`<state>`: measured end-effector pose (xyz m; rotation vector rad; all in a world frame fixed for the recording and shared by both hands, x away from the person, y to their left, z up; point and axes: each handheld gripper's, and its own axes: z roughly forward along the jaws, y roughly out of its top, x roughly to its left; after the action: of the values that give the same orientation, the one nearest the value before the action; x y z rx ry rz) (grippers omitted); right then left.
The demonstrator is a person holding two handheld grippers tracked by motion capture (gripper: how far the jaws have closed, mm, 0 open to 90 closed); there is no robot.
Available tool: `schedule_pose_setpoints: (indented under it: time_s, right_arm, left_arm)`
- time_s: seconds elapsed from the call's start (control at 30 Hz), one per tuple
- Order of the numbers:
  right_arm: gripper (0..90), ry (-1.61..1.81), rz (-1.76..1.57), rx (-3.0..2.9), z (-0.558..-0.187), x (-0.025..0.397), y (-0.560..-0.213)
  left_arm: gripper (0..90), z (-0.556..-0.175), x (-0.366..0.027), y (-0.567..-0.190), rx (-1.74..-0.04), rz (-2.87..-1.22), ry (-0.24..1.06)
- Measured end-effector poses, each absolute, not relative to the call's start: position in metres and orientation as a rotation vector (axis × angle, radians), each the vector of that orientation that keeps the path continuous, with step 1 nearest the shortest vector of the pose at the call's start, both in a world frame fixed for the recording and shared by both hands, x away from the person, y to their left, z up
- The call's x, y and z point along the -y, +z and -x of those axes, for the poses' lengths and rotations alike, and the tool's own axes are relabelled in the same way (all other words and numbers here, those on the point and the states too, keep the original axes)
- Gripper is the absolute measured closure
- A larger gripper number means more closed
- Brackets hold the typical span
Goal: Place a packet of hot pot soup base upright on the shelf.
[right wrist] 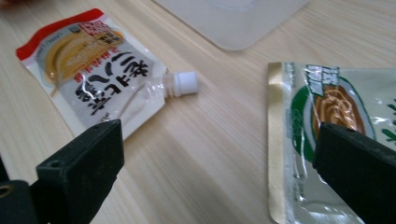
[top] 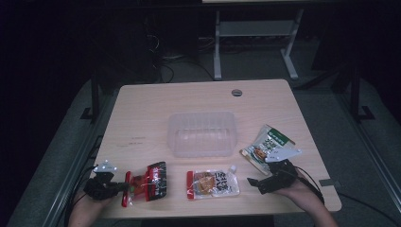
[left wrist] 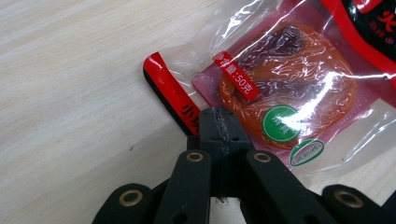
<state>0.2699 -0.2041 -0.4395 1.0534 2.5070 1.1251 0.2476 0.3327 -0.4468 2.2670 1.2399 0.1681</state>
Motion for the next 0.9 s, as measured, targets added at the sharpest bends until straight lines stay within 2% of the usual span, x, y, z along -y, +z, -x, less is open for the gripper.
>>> schedule_pose_setpoints:
  time_s: [0.27,0.8,0.87,0.9]
  right_arm:
    - [1.7,1.182,-1.025,-2.536,-0.272,0.186,-0.434]
    - [2.1,1.291,-0.882,-2.675,-0.281,0.114,-0.426]
    - [12.4,1.324,-0.854,-2.698,-0.283,0.105,-0.425]
    - [14.3,1.358,-0.841,-2.723,-0.284,0.1,-0.424]
  left_arm:
    - [89.8,-0.248,-0.329,-0.447,-1.229,-2.274,0.166]
    - [89.9,-0.247,-0.328,-0.447,-1.239,-2.269,0.171]
    - [89.9,-0.247,-0.329,-0.447,-1.235,-2.27,0.168]
    - [89.9,-0.247,-0.329,-0.447,-1.236,-2.266,0.168]
